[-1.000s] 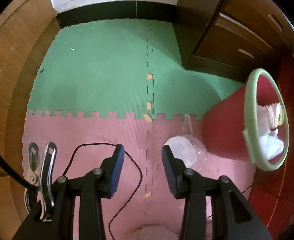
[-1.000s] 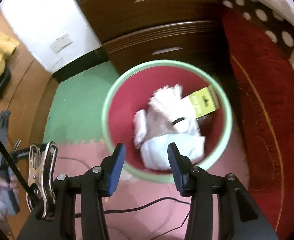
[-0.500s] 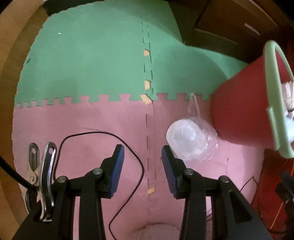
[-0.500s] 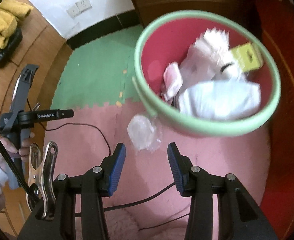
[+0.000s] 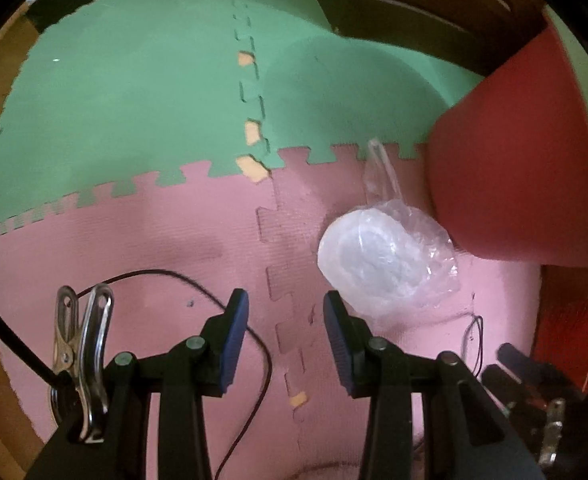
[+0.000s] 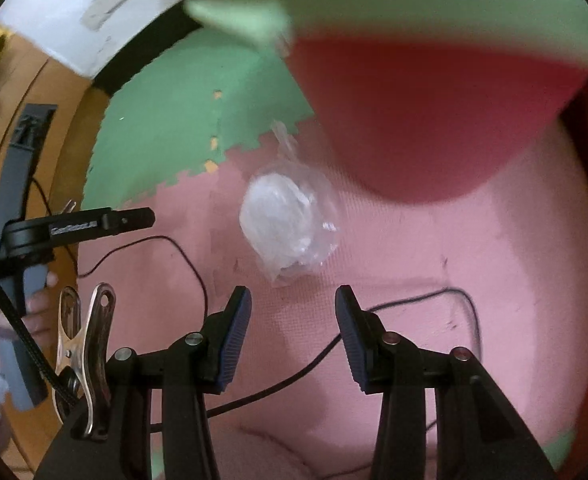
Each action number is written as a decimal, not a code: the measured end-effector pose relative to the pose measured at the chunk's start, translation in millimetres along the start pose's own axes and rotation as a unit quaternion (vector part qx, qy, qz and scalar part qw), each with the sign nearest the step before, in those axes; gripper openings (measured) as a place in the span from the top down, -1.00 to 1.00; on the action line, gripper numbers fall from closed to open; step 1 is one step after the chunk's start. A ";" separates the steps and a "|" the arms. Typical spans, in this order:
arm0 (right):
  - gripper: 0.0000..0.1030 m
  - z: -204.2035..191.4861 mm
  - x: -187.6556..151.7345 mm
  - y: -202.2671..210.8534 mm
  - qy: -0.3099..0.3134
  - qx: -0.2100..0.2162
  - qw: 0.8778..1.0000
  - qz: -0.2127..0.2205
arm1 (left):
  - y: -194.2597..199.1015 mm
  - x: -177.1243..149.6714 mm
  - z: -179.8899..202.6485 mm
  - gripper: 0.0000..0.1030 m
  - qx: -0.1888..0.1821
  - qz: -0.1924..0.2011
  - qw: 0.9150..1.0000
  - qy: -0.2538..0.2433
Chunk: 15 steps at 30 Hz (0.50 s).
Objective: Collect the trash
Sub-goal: 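Move both open tools down toward the clear plastic bag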
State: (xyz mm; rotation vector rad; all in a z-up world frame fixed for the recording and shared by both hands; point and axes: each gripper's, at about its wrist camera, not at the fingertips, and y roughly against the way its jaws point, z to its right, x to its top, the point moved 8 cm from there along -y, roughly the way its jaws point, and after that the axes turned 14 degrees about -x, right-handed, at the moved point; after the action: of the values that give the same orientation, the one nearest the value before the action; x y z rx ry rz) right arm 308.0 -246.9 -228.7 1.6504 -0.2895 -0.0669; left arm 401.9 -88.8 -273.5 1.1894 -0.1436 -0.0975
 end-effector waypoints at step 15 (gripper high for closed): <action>0.12 -3.0 2.0 -76.1 -0.016 -0.025 0.999 0.024 | -68.7 -1.5 -12.7 0.21 -0.021 -0.026 0.999 -0.001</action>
State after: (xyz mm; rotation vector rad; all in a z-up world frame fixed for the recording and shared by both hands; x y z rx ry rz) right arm 321.9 -238.9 -303.1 1.5923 -0.3488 -0.0646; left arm 402.5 -102.4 -342.1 1.1513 -0.1121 -0.1467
